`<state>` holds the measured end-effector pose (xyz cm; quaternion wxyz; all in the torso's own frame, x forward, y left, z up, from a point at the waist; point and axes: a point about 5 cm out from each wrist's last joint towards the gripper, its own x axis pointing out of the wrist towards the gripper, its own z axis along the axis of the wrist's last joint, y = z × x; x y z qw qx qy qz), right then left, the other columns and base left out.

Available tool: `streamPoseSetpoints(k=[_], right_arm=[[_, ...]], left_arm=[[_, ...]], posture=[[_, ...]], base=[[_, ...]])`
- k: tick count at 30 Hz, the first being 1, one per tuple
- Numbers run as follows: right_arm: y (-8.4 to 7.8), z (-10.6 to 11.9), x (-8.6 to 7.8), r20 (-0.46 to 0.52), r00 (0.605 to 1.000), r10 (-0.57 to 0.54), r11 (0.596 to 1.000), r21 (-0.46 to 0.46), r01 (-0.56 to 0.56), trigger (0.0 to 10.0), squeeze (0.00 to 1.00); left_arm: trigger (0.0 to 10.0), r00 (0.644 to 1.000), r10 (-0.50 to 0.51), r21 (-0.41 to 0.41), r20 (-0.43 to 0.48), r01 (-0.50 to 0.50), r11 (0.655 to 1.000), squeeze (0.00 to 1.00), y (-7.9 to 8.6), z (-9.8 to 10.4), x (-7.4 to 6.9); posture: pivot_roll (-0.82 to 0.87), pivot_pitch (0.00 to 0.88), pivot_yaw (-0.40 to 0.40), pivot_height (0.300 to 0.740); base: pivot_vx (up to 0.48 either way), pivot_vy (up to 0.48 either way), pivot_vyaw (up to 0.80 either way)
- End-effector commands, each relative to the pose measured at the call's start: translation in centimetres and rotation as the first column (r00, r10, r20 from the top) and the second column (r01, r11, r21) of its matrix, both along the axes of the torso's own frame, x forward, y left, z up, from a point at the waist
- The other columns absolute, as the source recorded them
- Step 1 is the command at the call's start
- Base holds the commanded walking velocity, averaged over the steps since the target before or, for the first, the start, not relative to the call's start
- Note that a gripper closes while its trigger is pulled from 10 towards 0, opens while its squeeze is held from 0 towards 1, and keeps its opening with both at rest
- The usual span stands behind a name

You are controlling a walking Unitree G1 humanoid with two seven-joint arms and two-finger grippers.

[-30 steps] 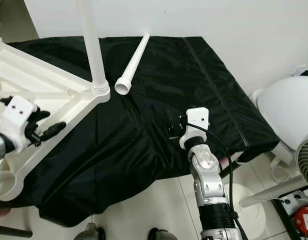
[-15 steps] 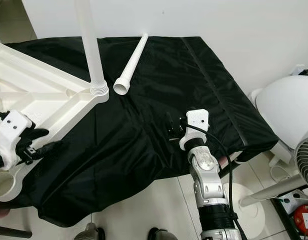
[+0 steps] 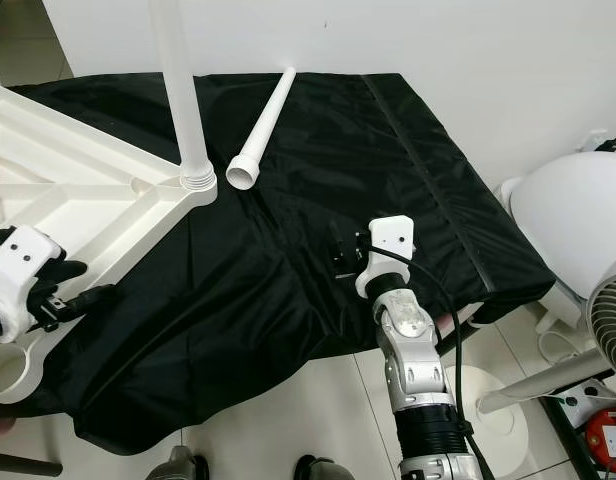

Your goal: Building children table

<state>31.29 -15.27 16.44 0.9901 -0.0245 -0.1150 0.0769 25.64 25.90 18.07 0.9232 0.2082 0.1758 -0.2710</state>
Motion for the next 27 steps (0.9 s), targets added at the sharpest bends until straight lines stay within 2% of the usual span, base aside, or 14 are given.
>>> streamPoseSetpoints(k=[1,6,12,17,22,23,25,26,27], right_arm=[[0.1,-0.4,0.0,-0.009,1.0,-0.002,1.0,0.001,0.002,10.0,0.0],[0.2,-0.5,-0.1,-0.011,1.0,-0.001,1.0,0.007,0.001,10.0,0.0],[0.4,-0.5,0.0,-0.012,1.0,0.0,1.0,0.01,0.0,10.0,0.0],[0.5,-0.4,0.1,-0.013,1.0,0.006,1.0,0.011,-0.006,10.0,0.0],[0.9,-0.4,0.2,-0.015,1.0,0.018,1.0,0.016,-0.018,10.0,0.0],[1.0,-0.5,0.2,-0.016,1.0,0.024,1.0,0.016,-0.024,10.0,0.0],[1.2,-0.5,0.2,-0.017,0.999,0.028,0.999,0.016,-0.027,10.0,0.0],[1.2,-0.5,0.2,-0.018,0.999,0.03,0.999,0.016,-0.029,10.0,0.0],[1.3,-0.5,0.2,-0.018,0.999,0.032,0.999,0.016,-0.032,10.0,0.0]], left_arm=[[10.0,0.998,0.051,0.024,0.023,-0.052,0.998,0.0,0.4,-0.2,-0.1],[10.0,0.997,0.075,0.05,0.012,-0.075,0.996,0.0,0.7,-0.7,-0.2],[10.0,0.995,0.099,0.039,0.001,-0.099,0.994,0.0,0.7,-0.9,-0.2],[10.0,0.989,0.145,0.018,-0.027,-0.144,0.989,0.0,-0.7,-1.6,-0.1],[10.0,0.985,0.172,0.021,-0.017,-0.172,0.985,0.0,-1.1,-1.6,-0.1],[8.4,0.984,0.178,0.017,-0.009,-0.178,0.984,0.0,-1.4,-1.4,0.0],[8.4,0.984,0.181,0.012,-0.005,-0.181,0.983,0.0,-1.6,-1.2,0.1],[6.7,0.983,0.185,0.01,0.003,-0.185,0.983,0.0,-1.8,-1.0,0.2],[2.2,0.98,0.197,0.008,0.019,-0.197,0.98,0.0,-2.1,-0.8,0.4]], posture=[[0.18,0.133,-0.06,0.74],[0.18,0.132,-0.059,0.74],[0.19,0.141,-0.059,0.74],[0.19,0.145,-0.064,0.74],[0.2,0.149,-0.067,0.74],[0.2,0.152,-0.069,0.74],[0.2,0.152,-0.069,0.74],[0.2,0.152,-0.069,0.74],[0.2,0.155,-0.074,0.74]], base=[[0.0,0.0,0.0],[0.0,0.0,0.0],[0.0,0.0,0.0],[0.0,0.0,0.0],[0.0,0.0,0.0],[0.0,0.0,0.0],[0.0,0.0,0.0],[0.0,0.0,0.0],[0.0,0.0,0.0]])
